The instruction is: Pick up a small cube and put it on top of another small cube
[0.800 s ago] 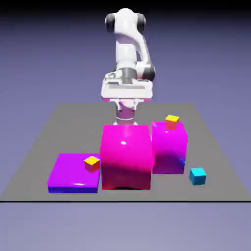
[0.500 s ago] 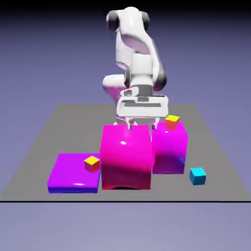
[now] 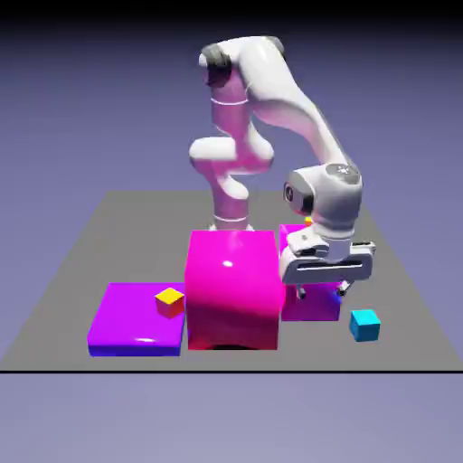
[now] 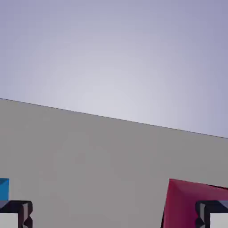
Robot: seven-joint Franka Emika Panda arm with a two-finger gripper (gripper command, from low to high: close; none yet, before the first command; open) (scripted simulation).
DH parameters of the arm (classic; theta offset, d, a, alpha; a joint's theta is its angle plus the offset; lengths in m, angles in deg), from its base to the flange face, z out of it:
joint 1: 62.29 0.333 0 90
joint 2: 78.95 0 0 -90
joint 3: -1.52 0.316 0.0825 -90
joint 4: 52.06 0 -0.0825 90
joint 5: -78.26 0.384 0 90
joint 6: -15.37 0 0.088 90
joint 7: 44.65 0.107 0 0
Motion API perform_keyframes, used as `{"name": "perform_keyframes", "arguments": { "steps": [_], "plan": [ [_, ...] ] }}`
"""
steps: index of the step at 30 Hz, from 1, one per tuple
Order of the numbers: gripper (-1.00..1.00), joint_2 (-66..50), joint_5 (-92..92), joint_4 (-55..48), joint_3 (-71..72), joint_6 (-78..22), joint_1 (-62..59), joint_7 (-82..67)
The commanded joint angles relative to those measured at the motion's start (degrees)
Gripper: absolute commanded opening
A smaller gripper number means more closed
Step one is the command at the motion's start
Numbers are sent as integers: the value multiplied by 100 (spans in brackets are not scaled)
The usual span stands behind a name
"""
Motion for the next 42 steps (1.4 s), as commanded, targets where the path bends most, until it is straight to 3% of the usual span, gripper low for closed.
{"name": "perform_keyframes", "arguments": {
  "steps": [1,21,25,26,31,42],
  "plan": [
    [0,-208,-50,-164,116,-182,-19,99],
    [0,-4360,-1055,-3449,2424,-3816,-396,2084],
    [0,-4583,-1292,-2719,2231,-2998,-505,2185],
    [-100,-4583,-1292,-2719,2231,-2998,-505,2185],
    [-100,-4301,-1011,-3462,2399,-3778,-373,1968],
    [-100,-2052,-256,-2560,1672,-4250,207,6]
  ]
}}
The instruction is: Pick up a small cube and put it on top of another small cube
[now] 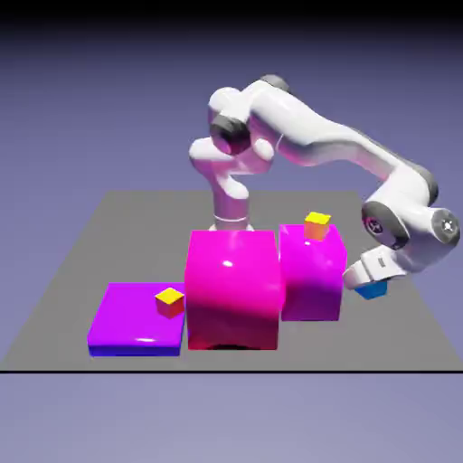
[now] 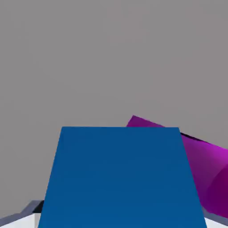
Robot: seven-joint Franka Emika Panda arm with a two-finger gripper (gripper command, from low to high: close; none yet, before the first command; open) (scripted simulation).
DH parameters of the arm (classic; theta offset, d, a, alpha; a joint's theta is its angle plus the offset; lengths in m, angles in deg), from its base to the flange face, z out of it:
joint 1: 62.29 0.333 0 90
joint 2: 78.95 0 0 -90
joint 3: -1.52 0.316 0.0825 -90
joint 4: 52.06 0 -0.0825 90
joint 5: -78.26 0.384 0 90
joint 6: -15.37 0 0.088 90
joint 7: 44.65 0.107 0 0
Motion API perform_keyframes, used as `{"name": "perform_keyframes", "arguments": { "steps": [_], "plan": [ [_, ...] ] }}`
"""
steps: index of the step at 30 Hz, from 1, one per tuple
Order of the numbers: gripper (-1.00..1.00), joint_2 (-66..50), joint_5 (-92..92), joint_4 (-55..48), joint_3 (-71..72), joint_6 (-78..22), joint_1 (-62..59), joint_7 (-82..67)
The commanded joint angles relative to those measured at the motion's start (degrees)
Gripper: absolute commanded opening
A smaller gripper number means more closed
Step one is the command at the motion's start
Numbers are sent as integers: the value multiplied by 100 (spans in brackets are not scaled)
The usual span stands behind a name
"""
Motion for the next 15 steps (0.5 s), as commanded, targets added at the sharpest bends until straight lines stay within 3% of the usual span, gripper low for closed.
{"name": "perform_keyframes", "arguments": {
  "steps": [1,15],
  "plan": [
    [-100,208,50,98,-64,-68,51,-156],
    [-100,3115,893,1471,-963,-983,758,-2336]
  ]
}}
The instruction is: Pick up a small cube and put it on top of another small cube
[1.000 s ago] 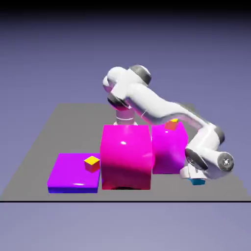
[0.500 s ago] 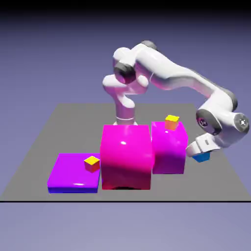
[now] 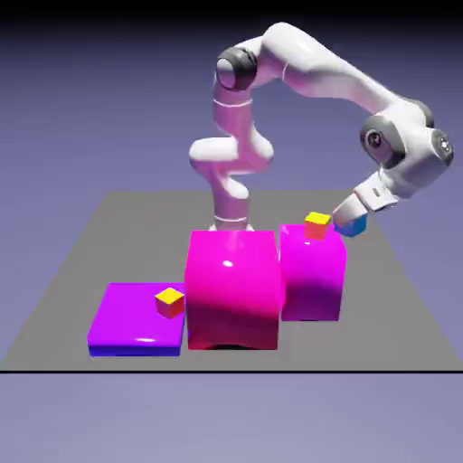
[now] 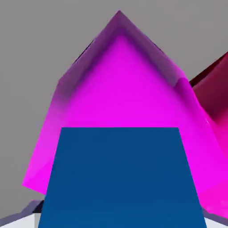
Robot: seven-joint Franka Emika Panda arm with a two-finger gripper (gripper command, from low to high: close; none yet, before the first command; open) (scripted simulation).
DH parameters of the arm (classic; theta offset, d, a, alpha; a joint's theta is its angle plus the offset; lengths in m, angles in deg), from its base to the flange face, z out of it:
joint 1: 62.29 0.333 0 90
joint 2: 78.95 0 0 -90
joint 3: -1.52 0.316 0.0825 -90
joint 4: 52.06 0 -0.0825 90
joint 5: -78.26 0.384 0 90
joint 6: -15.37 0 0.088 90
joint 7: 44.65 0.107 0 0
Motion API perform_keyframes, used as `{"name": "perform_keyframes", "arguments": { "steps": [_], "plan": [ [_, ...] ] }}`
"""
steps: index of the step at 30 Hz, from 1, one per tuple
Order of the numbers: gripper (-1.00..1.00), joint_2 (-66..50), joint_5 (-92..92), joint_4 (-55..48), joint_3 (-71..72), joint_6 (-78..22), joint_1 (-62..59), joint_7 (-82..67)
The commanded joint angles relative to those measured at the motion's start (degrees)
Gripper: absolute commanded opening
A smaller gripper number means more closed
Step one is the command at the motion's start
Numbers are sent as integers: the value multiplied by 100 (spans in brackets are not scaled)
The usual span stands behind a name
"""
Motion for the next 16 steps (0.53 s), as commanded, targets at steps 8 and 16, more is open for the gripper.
{"name": "perform_keyframes", "arguments": {
  "steps": [8,16],
  "plan": [
    [-100,892,183,701,-248,-249,177,-476],
    [100,1112,239,1492,-285,365,150,-552]
  ]
}}
